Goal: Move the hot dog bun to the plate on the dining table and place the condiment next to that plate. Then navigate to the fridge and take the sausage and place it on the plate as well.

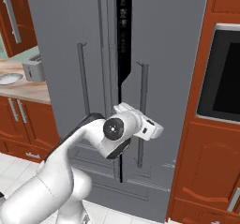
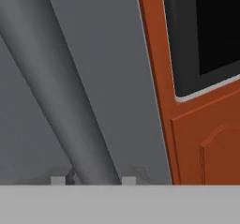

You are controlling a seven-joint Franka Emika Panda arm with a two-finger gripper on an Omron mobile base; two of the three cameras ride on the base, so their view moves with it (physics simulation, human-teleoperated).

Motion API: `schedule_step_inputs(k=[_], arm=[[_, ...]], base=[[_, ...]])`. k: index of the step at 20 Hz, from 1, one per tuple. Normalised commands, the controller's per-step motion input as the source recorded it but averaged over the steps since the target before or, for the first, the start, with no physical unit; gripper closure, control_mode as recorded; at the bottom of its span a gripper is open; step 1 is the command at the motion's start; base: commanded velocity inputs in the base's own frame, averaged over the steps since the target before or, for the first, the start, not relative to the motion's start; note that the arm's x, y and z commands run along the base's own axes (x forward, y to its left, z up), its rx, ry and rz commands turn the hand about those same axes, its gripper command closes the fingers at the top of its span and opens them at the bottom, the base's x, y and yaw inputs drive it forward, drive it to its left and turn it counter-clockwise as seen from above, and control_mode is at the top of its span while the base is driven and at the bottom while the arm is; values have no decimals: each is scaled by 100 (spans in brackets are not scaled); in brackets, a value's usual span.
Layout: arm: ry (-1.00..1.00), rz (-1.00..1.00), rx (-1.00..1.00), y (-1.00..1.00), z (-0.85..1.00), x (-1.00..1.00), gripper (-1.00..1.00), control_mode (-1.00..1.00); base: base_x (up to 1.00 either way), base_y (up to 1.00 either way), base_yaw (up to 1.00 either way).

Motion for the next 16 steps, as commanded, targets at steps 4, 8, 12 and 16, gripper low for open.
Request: schedule_step_inputs(k=[4,8,12,16], arm=[[-12,6,0,-100,0,-100,-100,-100],[-12,6,-1,-41,9,-100,-100,-100],[-13,7,-16,81,24,-100,-100,-100],[-1,15,-31,100,22,-70,-100,-100]], base=[[0,0,0],[0,0,0],[0,0,0],[0,0,0]])
